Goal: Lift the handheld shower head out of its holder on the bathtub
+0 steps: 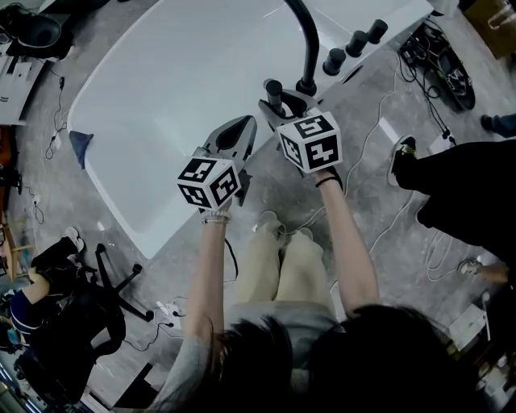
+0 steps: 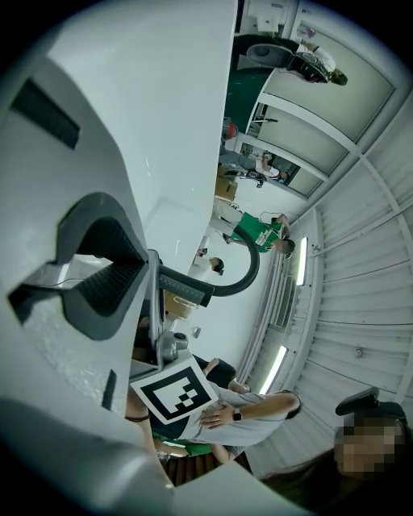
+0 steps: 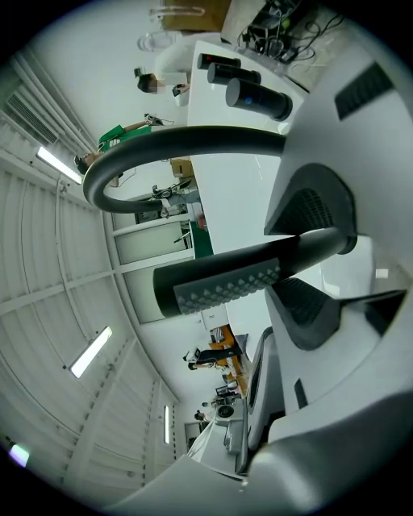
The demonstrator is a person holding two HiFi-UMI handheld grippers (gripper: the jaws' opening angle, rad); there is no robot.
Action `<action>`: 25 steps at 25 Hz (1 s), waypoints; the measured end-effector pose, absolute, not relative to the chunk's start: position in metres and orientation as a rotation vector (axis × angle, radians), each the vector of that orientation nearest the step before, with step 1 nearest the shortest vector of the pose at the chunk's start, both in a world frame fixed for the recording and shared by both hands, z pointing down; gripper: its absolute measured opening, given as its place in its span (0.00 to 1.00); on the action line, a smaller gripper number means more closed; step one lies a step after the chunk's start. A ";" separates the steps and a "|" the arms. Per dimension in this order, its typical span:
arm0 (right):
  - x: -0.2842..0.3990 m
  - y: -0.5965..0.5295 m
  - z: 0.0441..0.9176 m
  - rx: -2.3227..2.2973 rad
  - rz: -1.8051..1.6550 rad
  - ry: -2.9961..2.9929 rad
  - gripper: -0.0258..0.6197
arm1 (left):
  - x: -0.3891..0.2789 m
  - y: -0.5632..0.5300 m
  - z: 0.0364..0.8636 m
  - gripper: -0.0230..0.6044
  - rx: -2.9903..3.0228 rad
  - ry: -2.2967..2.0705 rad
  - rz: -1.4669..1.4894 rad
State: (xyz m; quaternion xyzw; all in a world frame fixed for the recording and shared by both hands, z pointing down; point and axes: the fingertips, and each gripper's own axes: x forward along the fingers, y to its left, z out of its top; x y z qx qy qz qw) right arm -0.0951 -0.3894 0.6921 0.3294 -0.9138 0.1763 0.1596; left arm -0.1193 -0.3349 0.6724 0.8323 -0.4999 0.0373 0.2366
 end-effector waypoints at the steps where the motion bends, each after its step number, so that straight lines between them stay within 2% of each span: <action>1: -0.096 -0.391 0.692 0.950 0.498 -2.612 0.29 | -0.122 -0.336 0.673 0.05 2.280 -1.372 0.100; 14: -0.088 -0.392 0.687 1.029 0.456 -2.543 0.25 | -0.122 -0.338 0.666 0.05 2.283 -1.348 0.102; 25: -0.083 -0.388 0.635 1.051 0.449 -2.532 0.25 | -0.115 -0.340 0.621 0.05 2.290 -1.326 0.086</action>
